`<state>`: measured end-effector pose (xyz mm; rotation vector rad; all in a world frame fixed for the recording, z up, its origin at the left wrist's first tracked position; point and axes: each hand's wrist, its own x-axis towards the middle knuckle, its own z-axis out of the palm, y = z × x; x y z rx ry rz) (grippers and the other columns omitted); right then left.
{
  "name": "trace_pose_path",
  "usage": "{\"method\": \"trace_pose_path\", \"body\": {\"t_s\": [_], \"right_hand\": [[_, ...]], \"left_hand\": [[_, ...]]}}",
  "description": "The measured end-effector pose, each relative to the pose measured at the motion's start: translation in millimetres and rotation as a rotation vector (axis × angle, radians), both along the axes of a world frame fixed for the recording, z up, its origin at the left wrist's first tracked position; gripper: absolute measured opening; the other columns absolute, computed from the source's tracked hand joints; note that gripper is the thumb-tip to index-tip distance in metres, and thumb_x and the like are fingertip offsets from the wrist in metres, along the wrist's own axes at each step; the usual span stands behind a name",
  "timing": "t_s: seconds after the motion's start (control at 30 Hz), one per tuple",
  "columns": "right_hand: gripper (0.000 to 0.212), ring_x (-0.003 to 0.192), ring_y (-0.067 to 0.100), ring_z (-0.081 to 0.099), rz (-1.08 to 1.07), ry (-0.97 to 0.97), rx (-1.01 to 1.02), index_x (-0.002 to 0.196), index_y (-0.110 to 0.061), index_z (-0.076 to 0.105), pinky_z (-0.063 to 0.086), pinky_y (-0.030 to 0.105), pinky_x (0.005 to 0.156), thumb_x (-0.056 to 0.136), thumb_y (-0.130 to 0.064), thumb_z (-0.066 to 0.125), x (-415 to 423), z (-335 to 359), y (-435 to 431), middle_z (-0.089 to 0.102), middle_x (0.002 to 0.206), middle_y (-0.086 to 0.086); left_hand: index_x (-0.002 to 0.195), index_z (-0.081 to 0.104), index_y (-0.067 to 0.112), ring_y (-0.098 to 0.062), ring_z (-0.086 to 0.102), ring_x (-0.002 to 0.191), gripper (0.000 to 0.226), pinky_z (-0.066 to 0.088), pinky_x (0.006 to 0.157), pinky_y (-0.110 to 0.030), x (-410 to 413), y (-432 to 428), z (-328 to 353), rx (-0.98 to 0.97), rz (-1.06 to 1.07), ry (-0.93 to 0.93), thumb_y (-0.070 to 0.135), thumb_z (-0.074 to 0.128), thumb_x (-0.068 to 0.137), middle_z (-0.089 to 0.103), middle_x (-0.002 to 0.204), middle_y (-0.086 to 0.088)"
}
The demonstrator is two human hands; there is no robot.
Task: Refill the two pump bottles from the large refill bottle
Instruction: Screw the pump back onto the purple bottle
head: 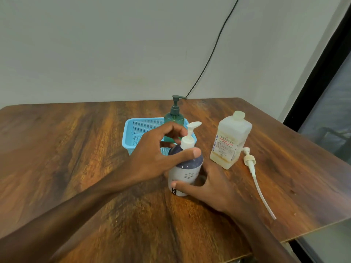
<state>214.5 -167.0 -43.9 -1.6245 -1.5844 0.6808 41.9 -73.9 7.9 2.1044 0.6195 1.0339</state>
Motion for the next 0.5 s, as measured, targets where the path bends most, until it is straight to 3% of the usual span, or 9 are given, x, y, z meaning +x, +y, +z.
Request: {"method": "trace_pose_path", "body": {"t_s": [0.17,0.5], "right_hand": [[0.075,0.112,-0.007,0.062,-0.018,0.034,-0.001,0.132,-0.038,0.052,0.057,0.023,0.093,0.067,-0.062,0.083,7.1,-3.2,-3.0,0.066,0.122,-0.024],[0.068,0.110,-0.016,0.057,-0.038,0.057,-0.010,0.121,-0.052,0.047,0.052,0.010,0.081,0.065,-0.063,0.082,3.1,-3.2,-2.2,0.062,0.116,-0.034]], "left_hand": [[0.097,0.065,0.035,-0.001,0.069,0.099,0.037,0.056,0.082,-0.015,9.6,4.2,6.9,-0.030,-0.043,0.011,0.051,0.082,0.069,0.070,0.103,0.020],[0.114,0.069,0.021,-0.008,0.072,0.106,0.041,0.055,0.094,-0.021,0.5,15.9,14.5,-0.100,-0.207,0.060,0.031,0.081,0.077,0.076,0.108,0.010]]}}
